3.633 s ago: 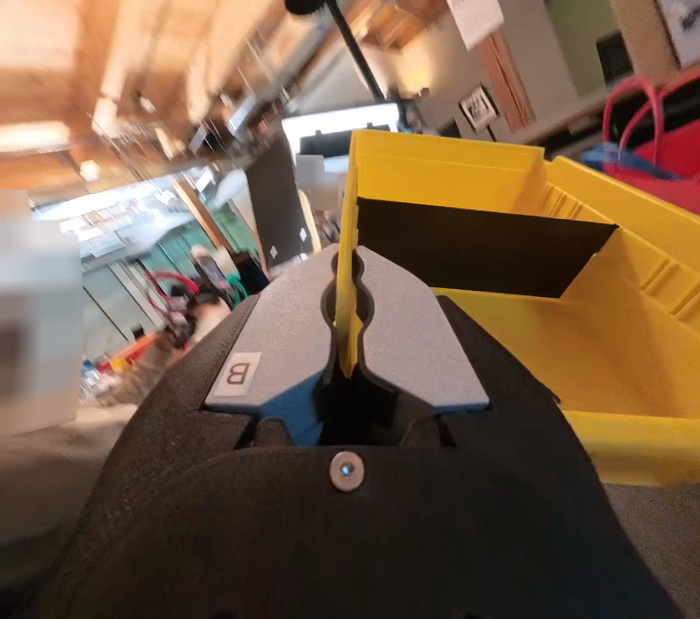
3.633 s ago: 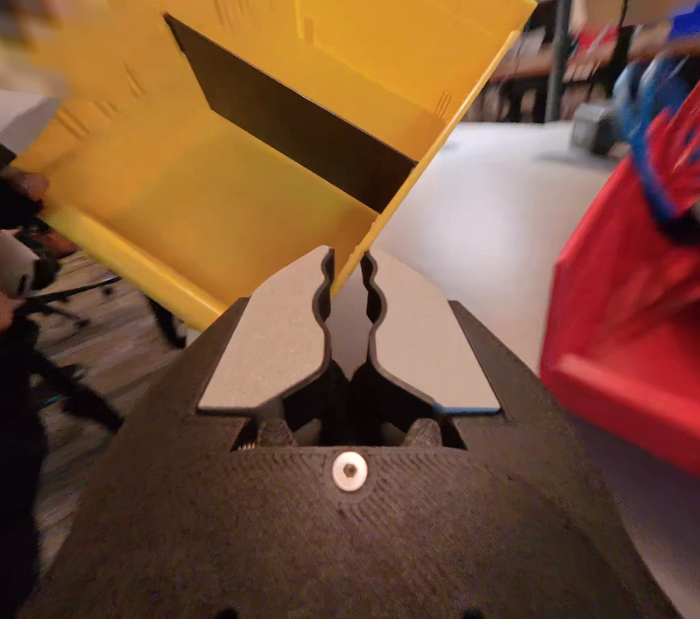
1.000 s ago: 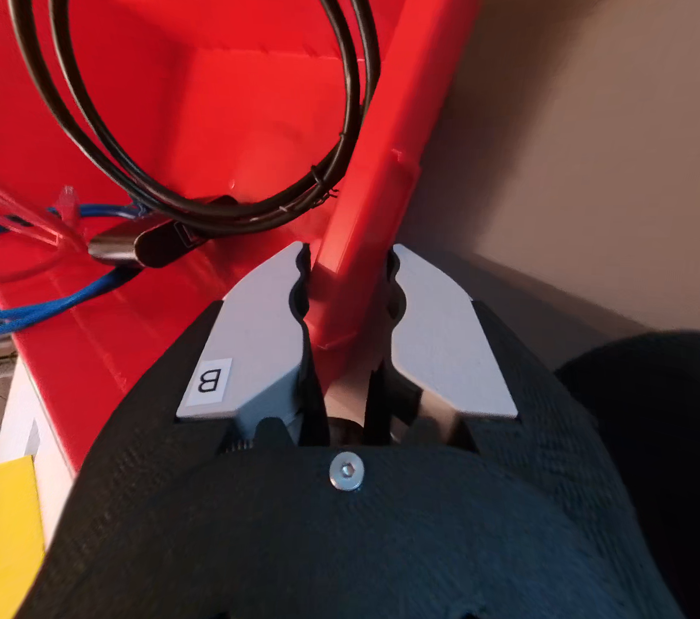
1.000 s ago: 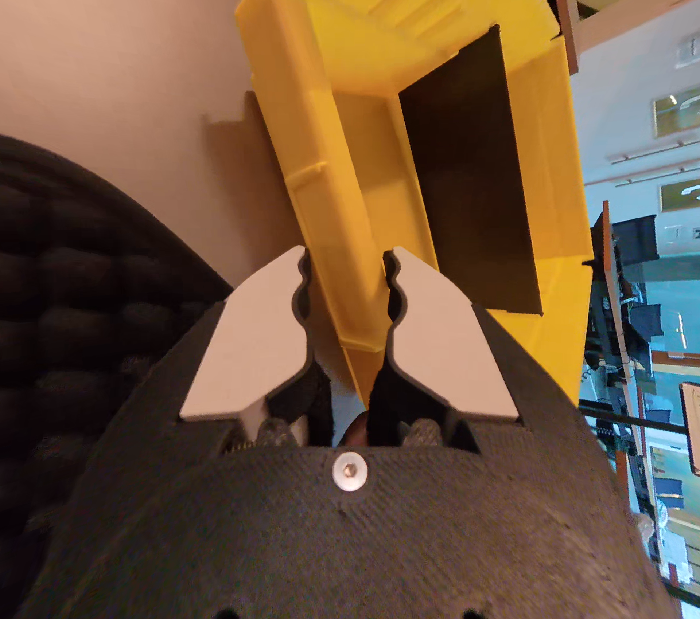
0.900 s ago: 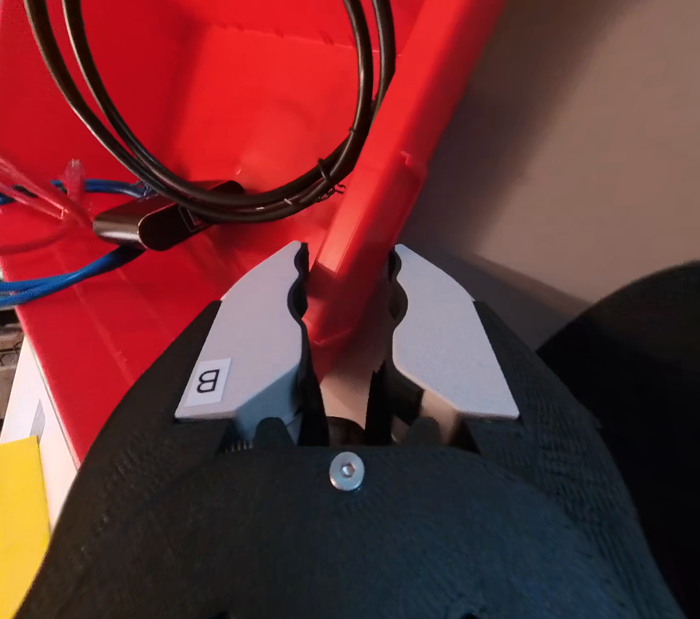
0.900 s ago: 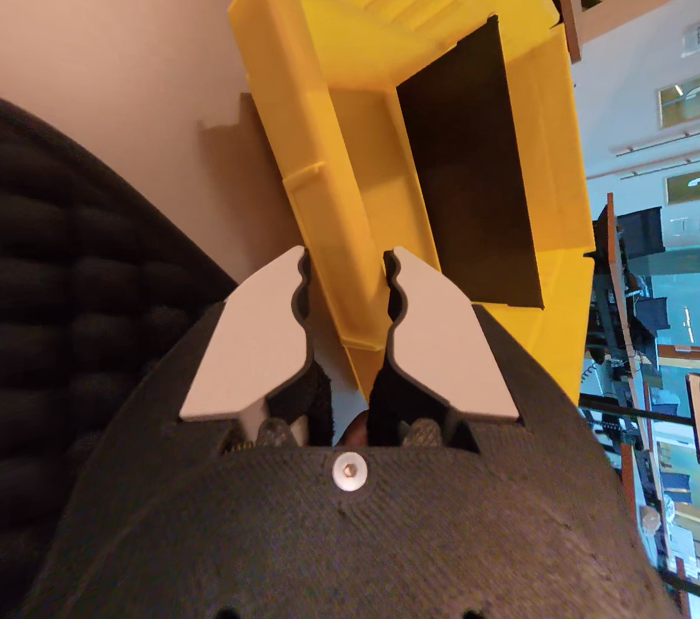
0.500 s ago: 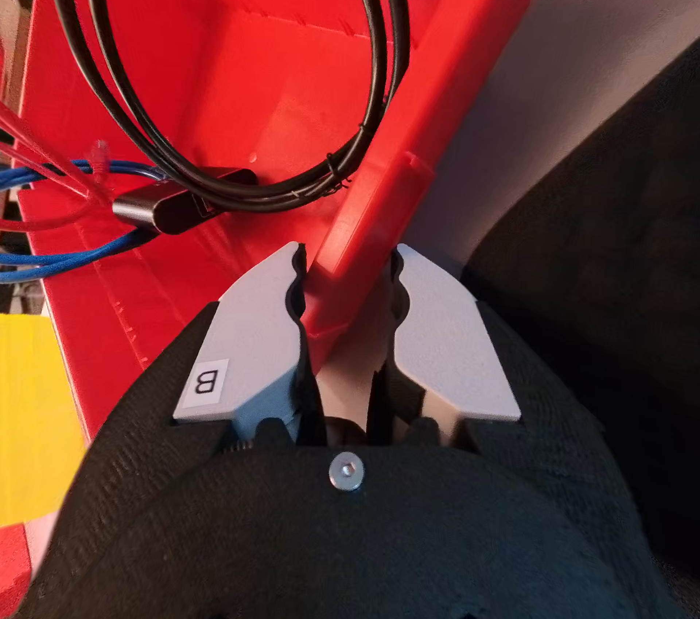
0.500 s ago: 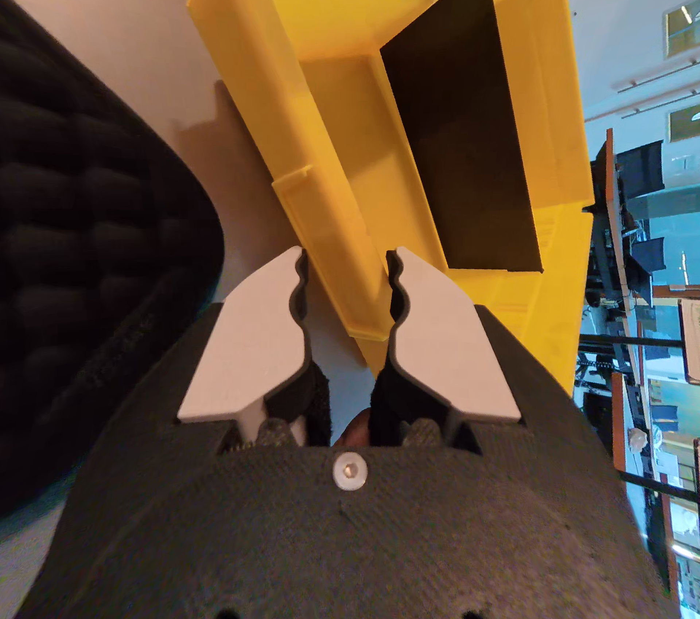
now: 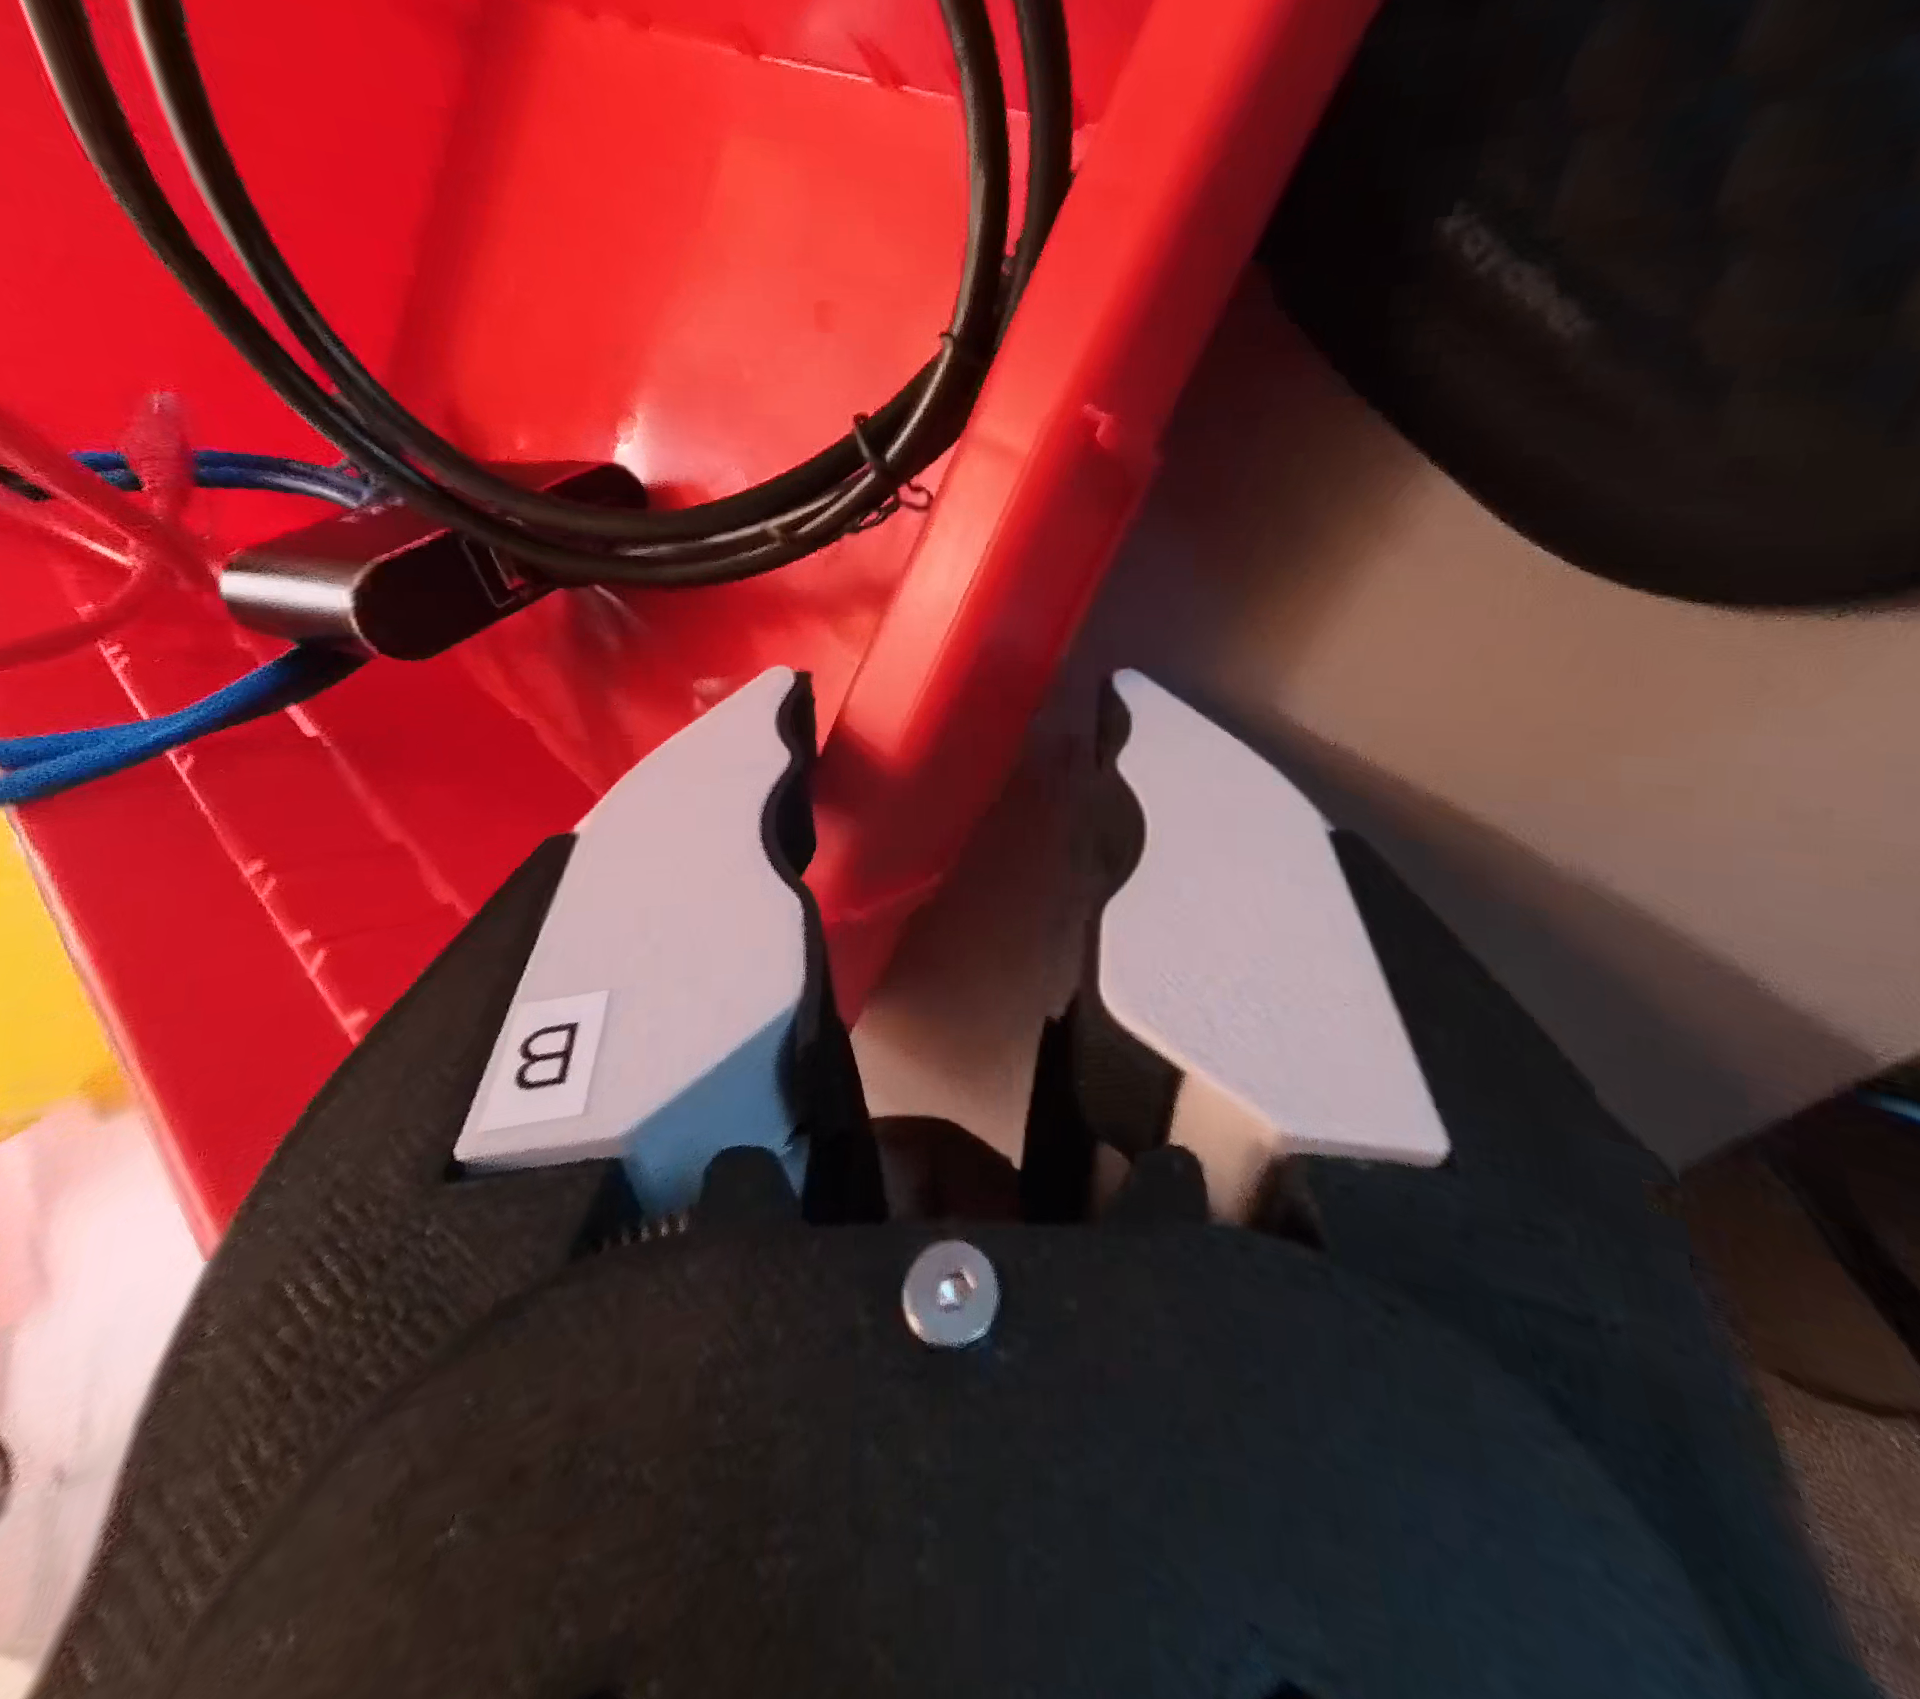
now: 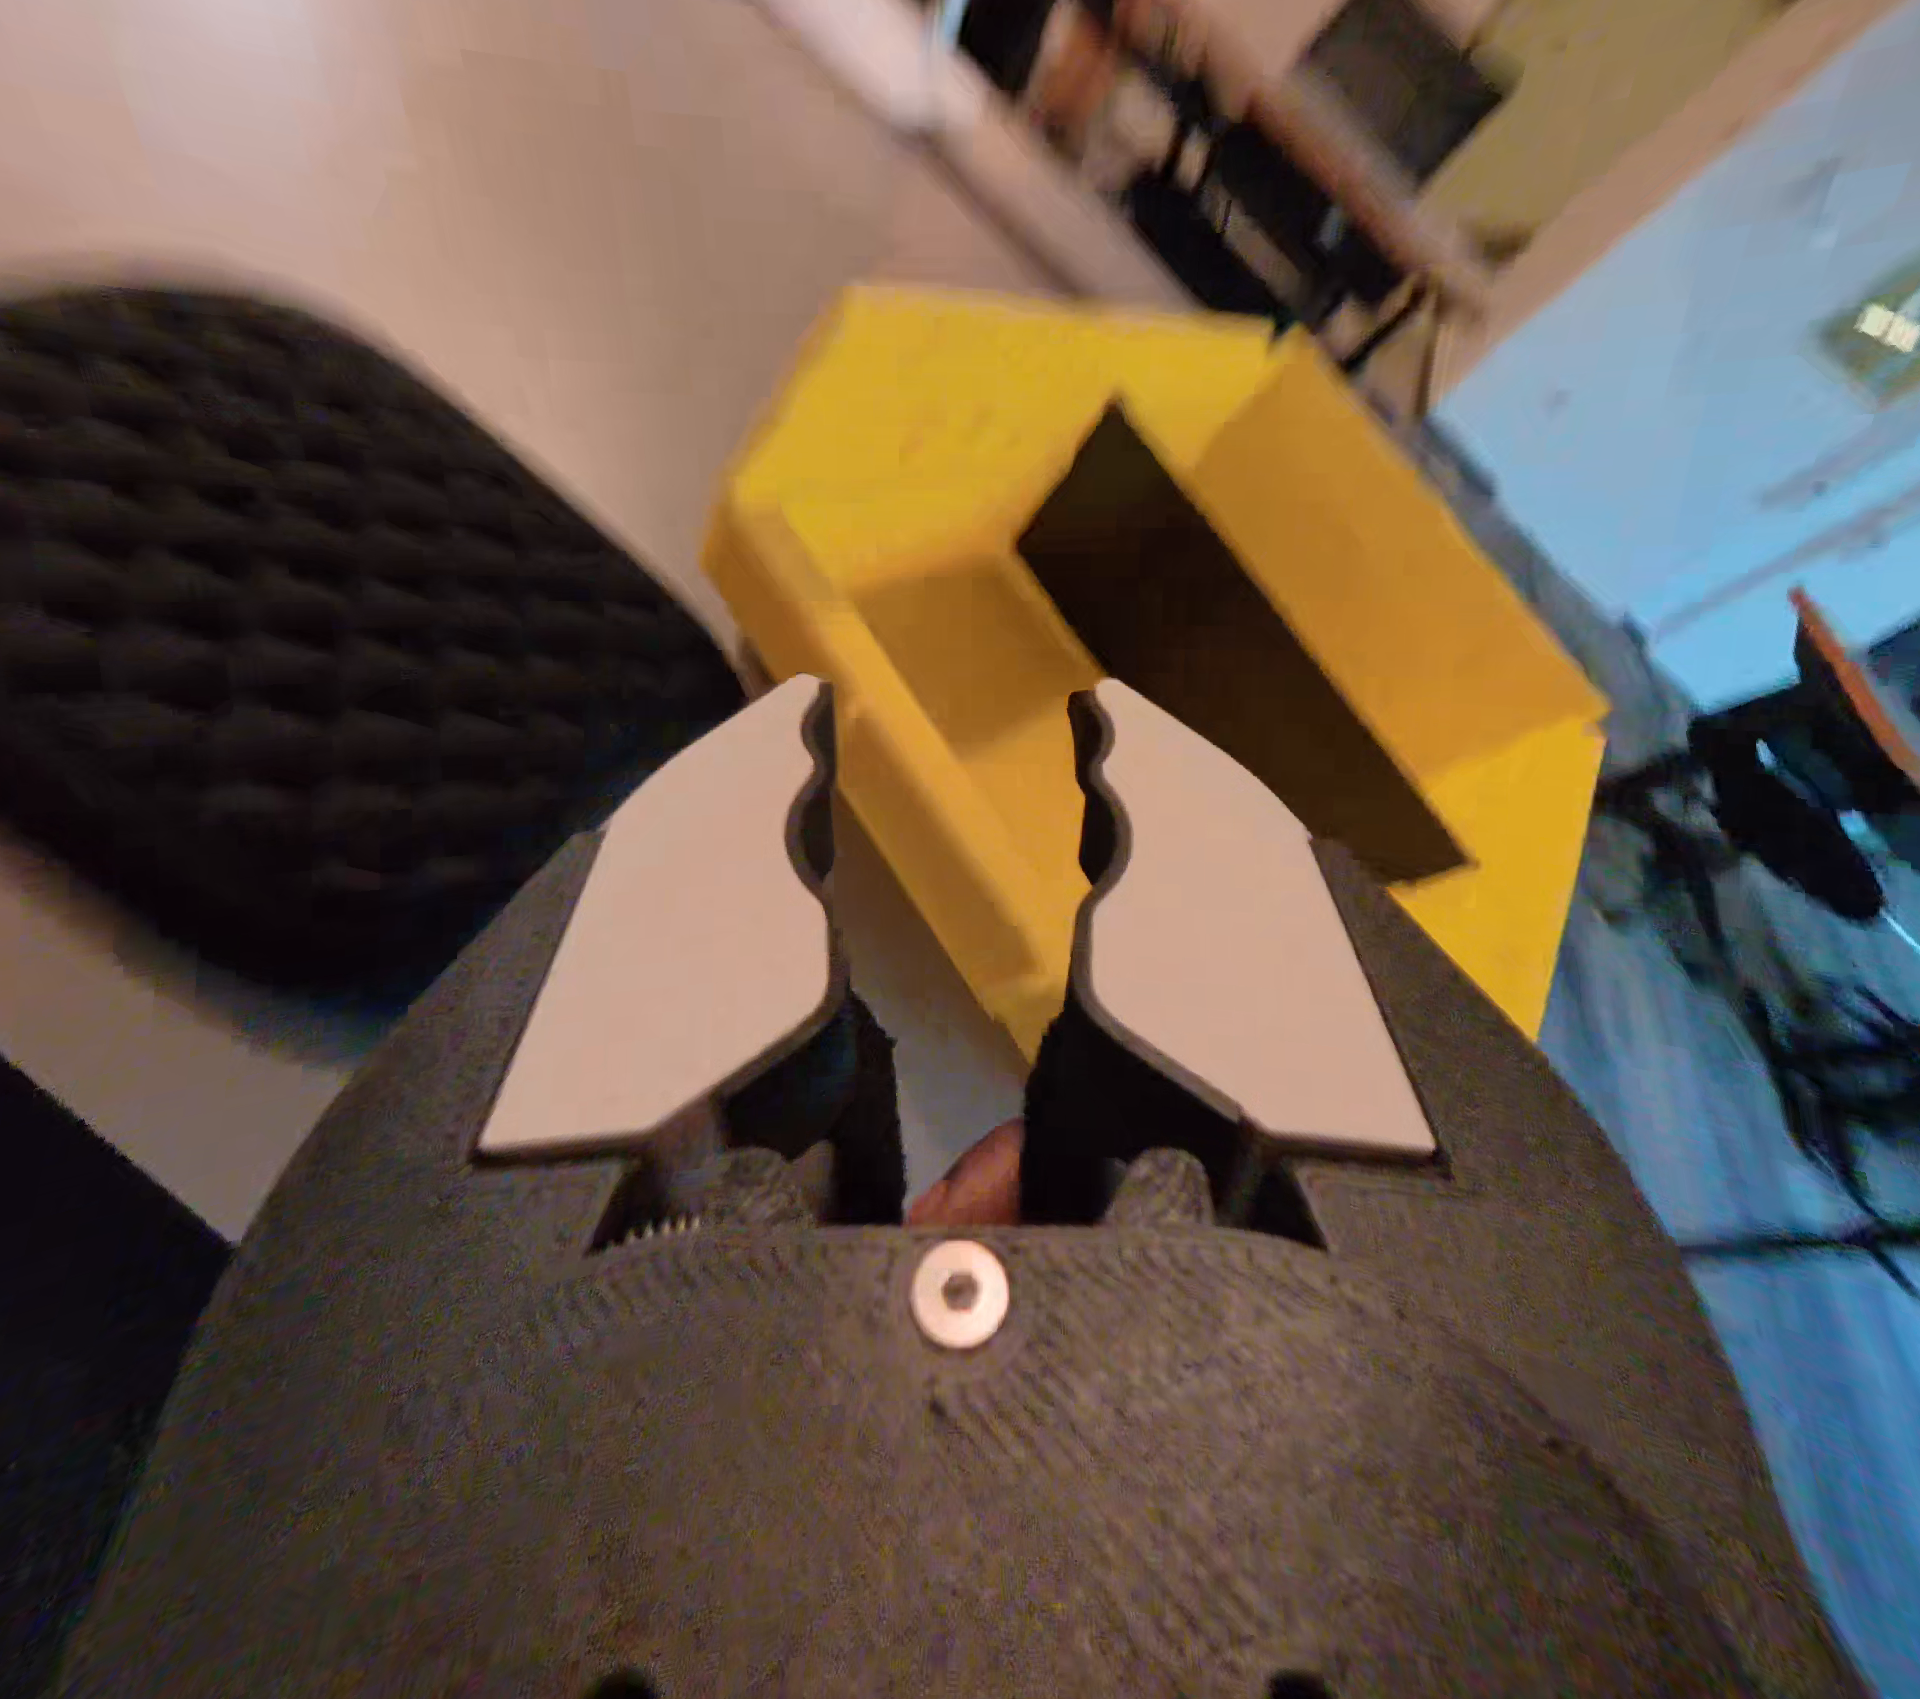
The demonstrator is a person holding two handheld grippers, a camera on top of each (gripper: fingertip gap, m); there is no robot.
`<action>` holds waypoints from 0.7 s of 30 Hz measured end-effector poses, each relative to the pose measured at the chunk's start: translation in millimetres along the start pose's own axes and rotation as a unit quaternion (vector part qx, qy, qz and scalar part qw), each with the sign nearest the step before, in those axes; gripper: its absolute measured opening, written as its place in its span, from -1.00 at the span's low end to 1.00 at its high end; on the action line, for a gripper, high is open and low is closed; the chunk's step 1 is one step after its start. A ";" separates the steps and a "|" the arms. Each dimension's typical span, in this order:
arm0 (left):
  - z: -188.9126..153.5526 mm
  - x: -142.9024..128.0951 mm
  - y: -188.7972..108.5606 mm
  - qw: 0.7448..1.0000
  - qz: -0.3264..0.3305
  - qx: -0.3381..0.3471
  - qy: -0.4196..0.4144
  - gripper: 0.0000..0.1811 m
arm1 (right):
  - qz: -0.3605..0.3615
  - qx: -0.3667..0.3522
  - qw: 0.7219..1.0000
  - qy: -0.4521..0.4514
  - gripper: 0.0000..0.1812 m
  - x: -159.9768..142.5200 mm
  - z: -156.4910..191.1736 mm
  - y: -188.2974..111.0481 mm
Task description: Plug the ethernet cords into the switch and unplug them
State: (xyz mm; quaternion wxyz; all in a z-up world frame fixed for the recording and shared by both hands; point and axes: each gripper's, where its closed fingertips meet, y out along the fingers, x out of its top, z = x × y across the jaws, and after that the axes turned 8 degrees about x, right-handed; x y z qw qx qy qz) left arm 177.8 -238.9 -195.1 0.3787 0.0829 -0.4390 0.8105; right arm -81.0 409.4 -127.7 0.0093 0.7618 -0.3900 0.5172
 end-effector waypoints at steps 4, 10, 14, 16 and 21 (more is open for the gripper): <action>26.0 8.7 -20.3 0.981 -0.039 0.031 -0.185 -0.32 | -0.272 -0.030 0.961 0.045 -0.47 73.6 -13.3 -37.2; 90.2 53.5 -38.4 0.866 -0.139 0.087 -0.472 -0.24 | -0.353 -0.020 0.935 0.035 -0.46 111.5 -2.8 -30.5; 106.3 37.7 -9.4 0.845 -0.060 0.109 -0.521 -0.24 | -0.297 -0.019 0.954 -0.020 -0.44 115.1 12.1 -5.6; 112.0 25.2 8.9 0.829 -0.014 0.105 -0.550 -0.26 | -0.301 -0.018 0.953 -0.028 -0.44 119.9 15.3 -4.5; 116.6 11.5 38.1 0.792 0.041 0.072 -0.605 -0.35 | -0.304 -0.029 0.952 -0.023 -0.47 120.5 12.2 -5.3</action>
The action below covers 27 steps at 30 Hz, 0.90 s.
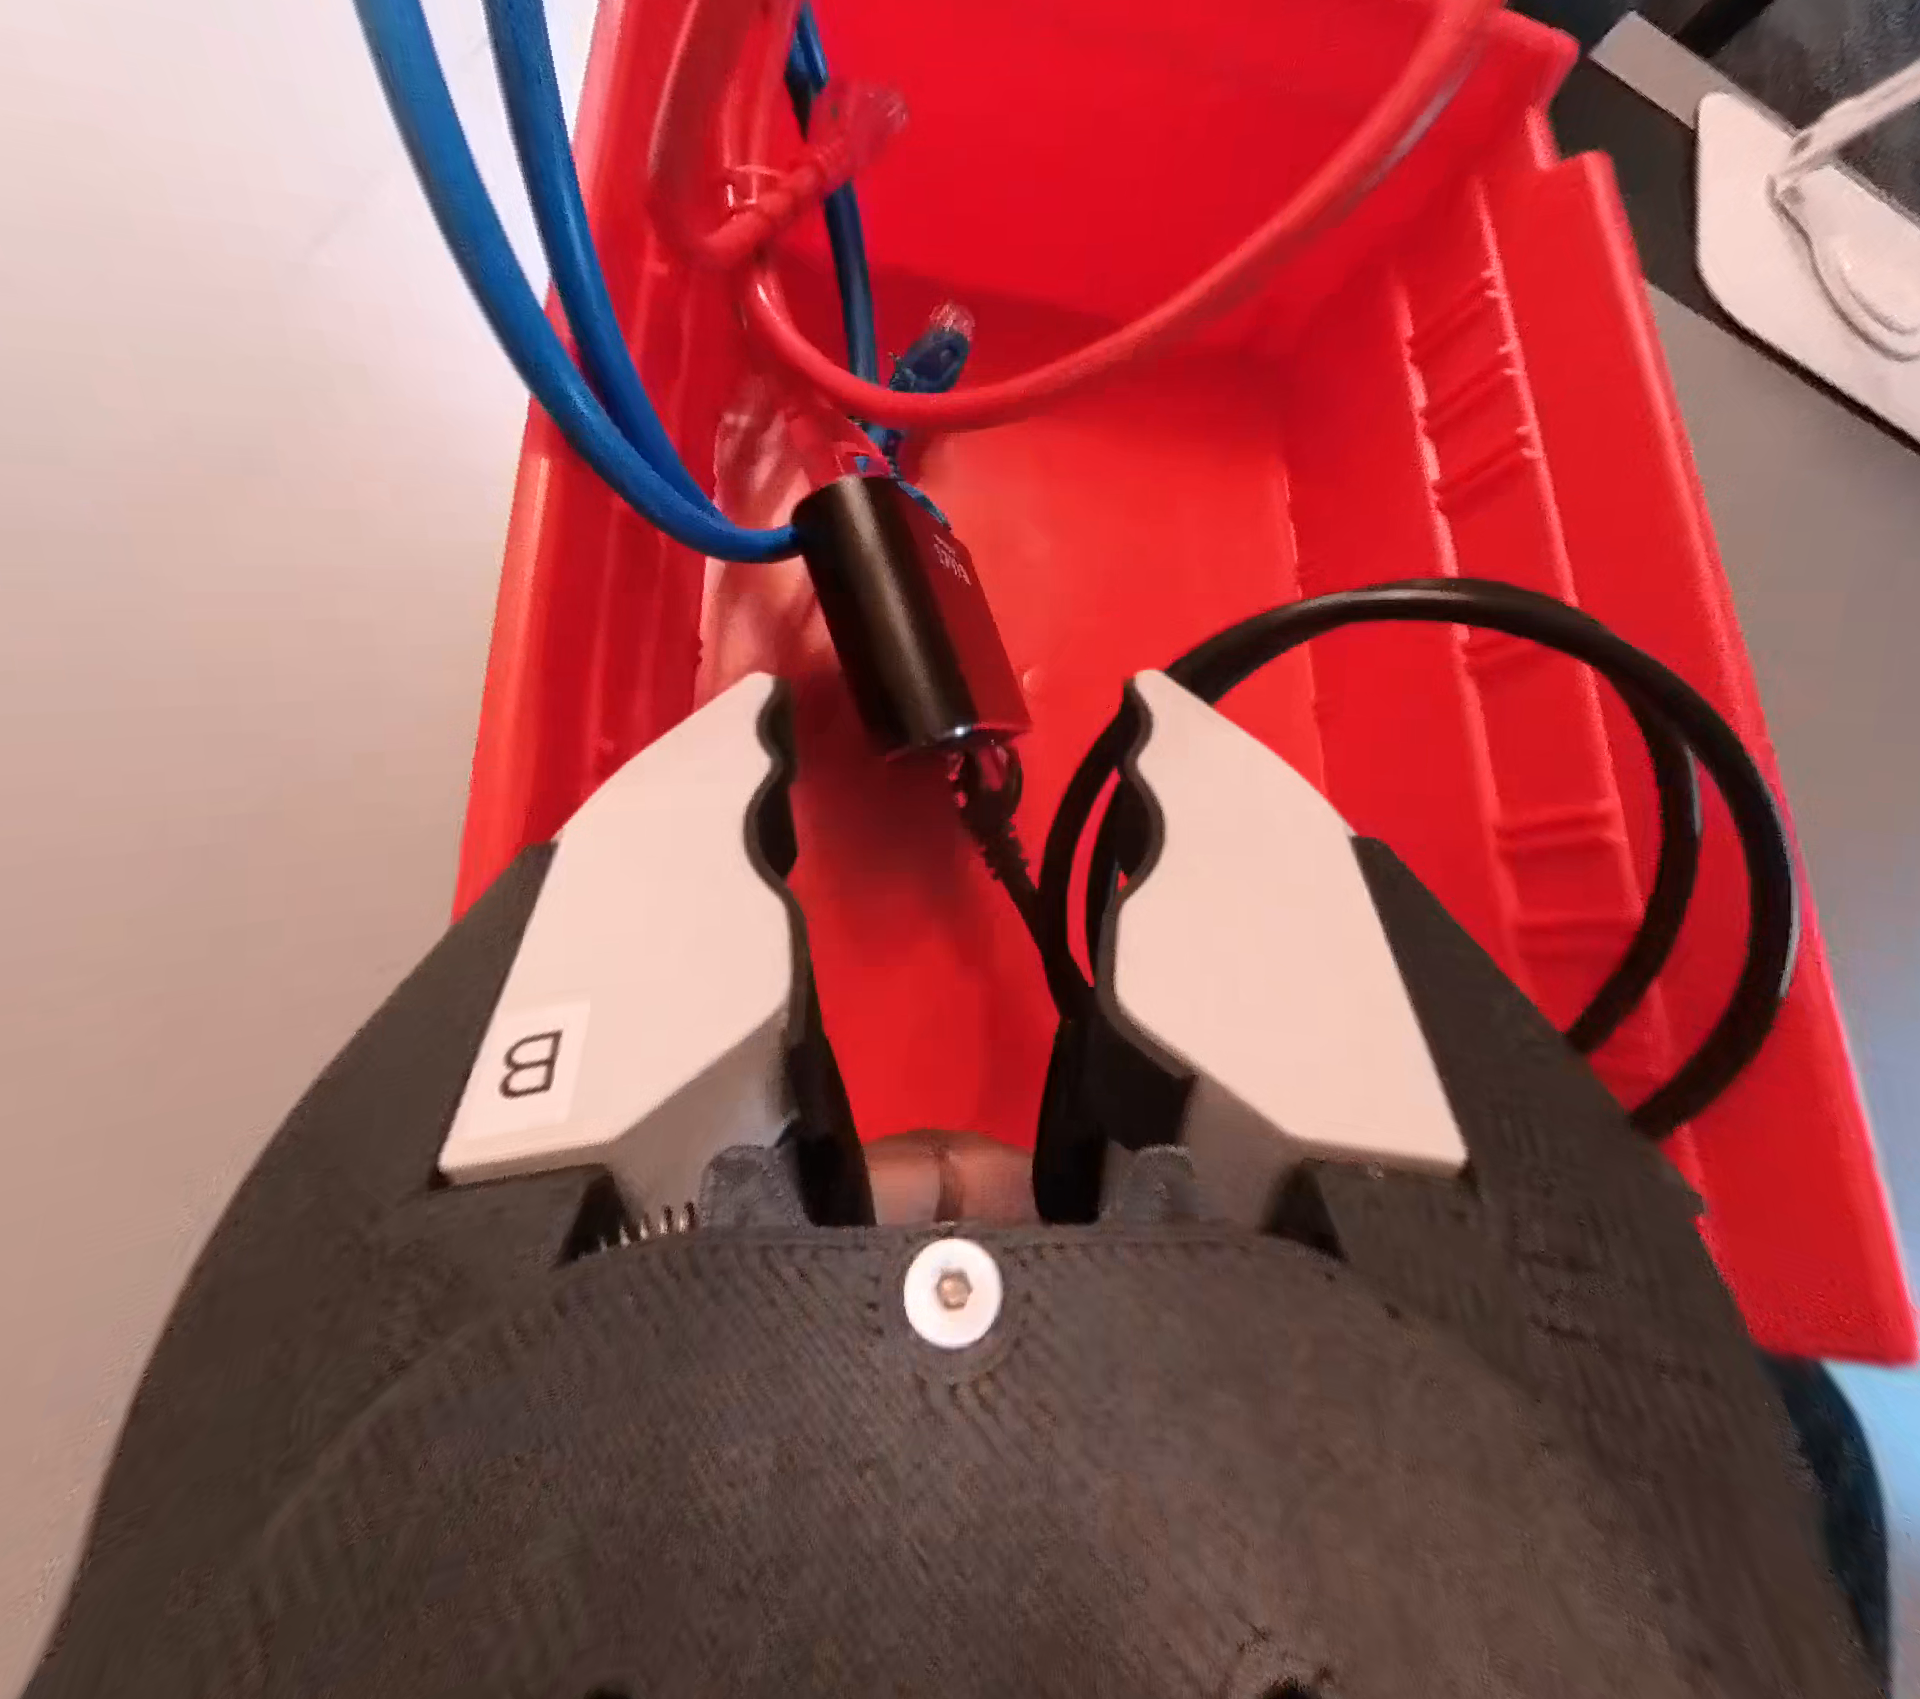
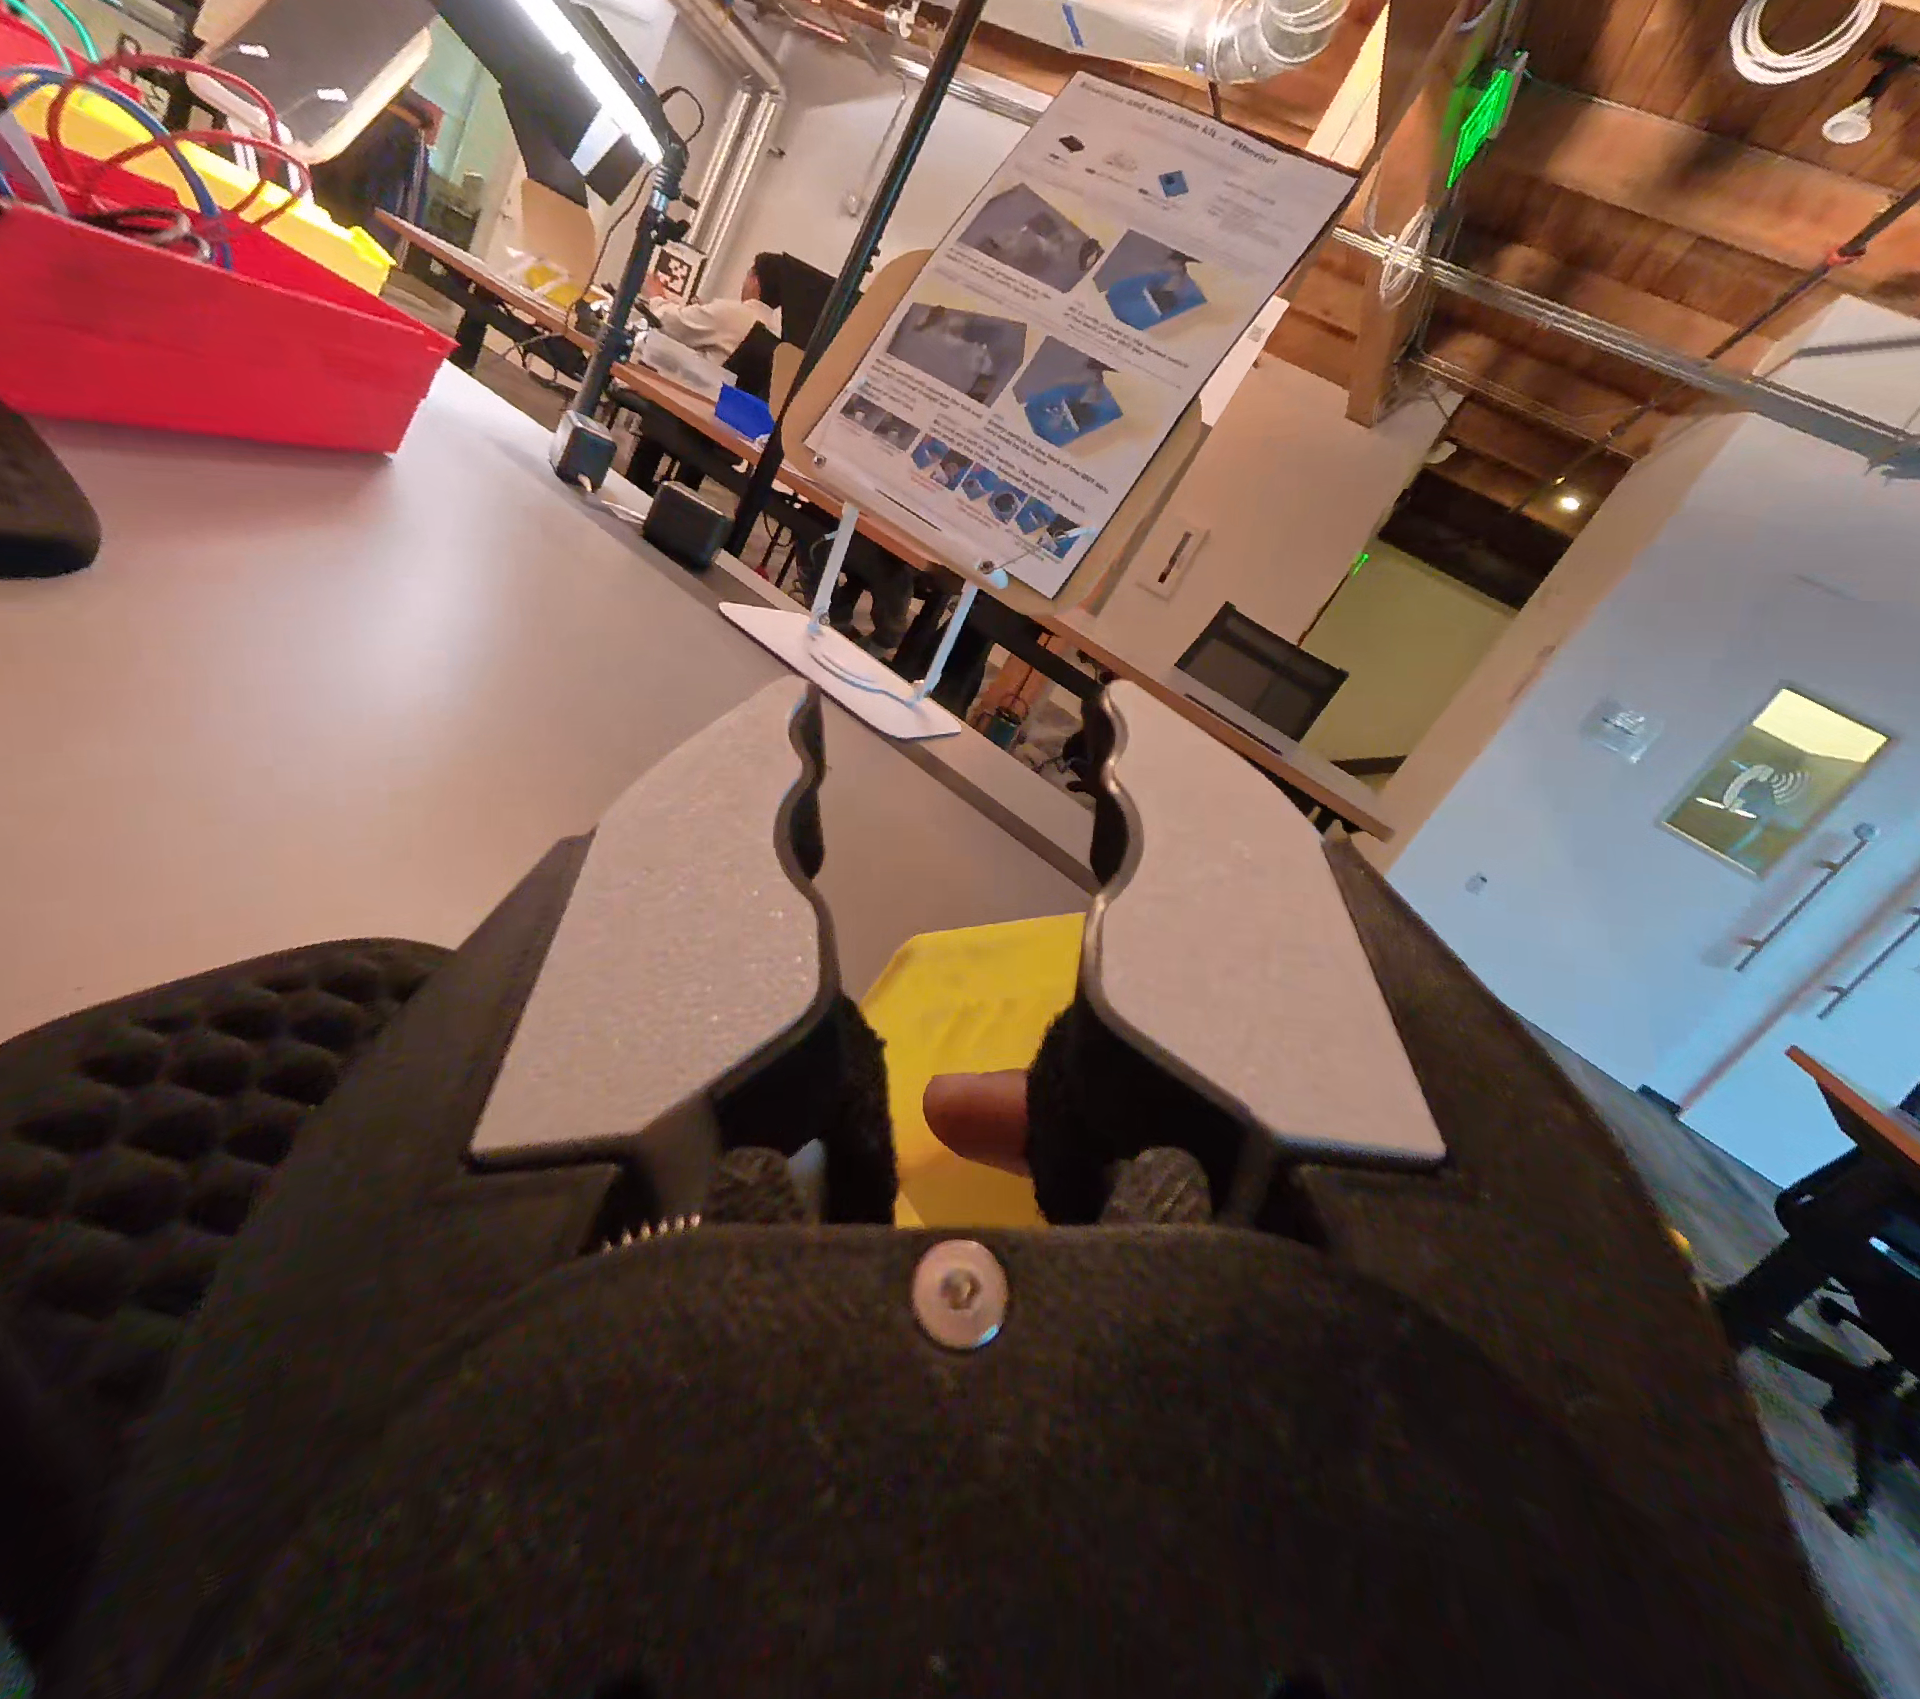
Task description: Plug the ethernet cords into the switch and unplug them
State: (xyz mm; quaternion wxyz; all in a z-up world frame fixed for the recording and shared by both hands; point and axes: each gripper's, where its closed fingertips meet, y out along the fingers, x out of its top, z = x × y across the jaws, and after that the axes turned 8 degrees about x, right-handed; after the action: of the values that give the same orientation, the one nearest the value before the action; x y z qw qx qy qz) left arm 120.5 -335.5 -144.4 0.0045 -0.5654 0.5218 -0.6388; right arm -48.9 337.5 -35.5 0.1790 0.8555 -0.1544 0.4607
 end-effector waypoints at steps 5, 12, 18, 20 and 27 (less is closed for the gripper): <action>1.4 -3.6 21.2 0.999 0.037 0.032 -0.012 -0.41 | 0.018 0.010 1.000 -0.008 -0.47 -6.4 5.1 5.9; 4.1 -8.8 45.6 0.996 0.067 0.063 0.002 -0.65 | 0.039 0.012 0.999 -0.019 -0.48 -15.7 6.8 9.5; -14.5 35.0 10.3 0.995 -0.093 0.021 0.017 -0.71 | 0.046 0.009 0.998 -0.032 -0.51 -15.6 7.4 12.6; -25.8 56.5 -15.3 0.984 -0.170 0.009 0.045 -0.71 | 0.043 0.012 0.998 -0.036 -0.52 -13.1 10.2 15.9; -98.6 108.3 -155.6 0.882 -0.447 -0.112 0.096 -0.72 | 0.001 0.057 0.998 -0.019 -0.53 3.4 36.7 41.6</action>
State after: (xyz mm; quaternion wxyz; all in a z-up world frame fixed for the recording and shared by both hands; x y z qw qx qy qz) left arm 100.7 -264.0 56.0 -0.3948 -0.6714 0.2794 -0.5615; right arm -38.1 283.8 -44.6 0.1262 0.8726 -0.1319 0.4530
